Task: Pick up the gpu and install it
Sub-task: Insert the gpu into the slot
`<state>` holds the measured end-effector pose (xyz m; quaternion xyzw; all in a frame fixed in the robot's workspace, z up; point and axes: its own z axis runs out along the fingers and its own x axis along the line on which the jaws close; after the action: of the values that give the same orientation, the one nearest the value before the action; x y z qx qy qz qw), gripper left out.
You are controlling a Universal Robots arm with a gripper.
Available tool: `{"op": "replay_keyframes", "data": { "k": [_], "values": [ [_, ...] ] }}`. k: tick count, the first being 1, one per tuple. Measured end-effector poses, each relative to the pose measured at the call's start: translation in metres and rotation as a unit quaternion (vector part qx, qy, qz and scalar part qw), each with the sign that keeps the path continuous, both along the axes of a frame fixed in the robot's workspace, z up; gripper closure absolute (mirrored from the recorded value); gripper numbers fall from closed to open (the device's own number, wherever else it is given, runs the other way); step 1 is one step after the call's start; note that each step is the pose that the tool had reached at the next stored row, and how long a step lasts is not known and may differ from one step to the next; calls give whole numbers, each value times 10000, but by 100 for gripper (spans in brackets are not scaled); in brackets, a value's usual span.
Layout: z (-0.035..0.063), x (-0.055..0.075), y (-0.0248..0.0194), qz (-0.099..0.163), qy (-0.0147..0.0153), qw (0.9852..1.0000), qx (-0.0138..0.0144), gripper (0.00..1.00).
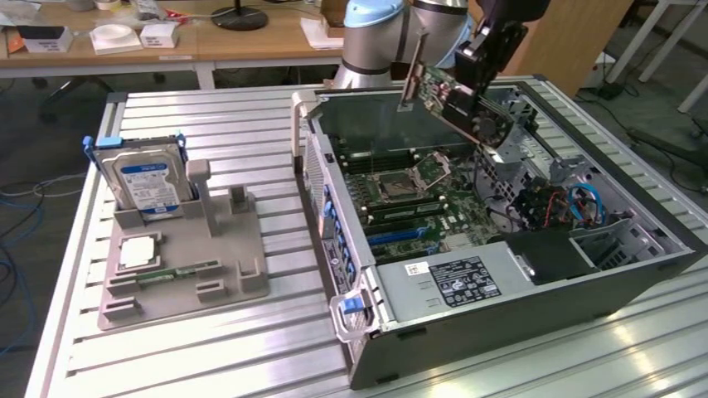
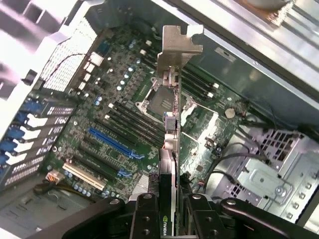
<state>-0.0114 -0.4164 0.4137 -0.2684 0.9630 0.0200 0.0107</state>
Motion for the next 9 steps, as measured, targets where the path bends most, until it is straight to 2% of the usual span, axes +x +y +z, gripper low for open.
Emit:
{"op": "replay_keyframes", "data": {
  "k": [4,9],
  "values": [
    [-8,0,0,341,0,9994,0,74],
    [-19,0,0,751,0,9972,0,74]
  ]
}}
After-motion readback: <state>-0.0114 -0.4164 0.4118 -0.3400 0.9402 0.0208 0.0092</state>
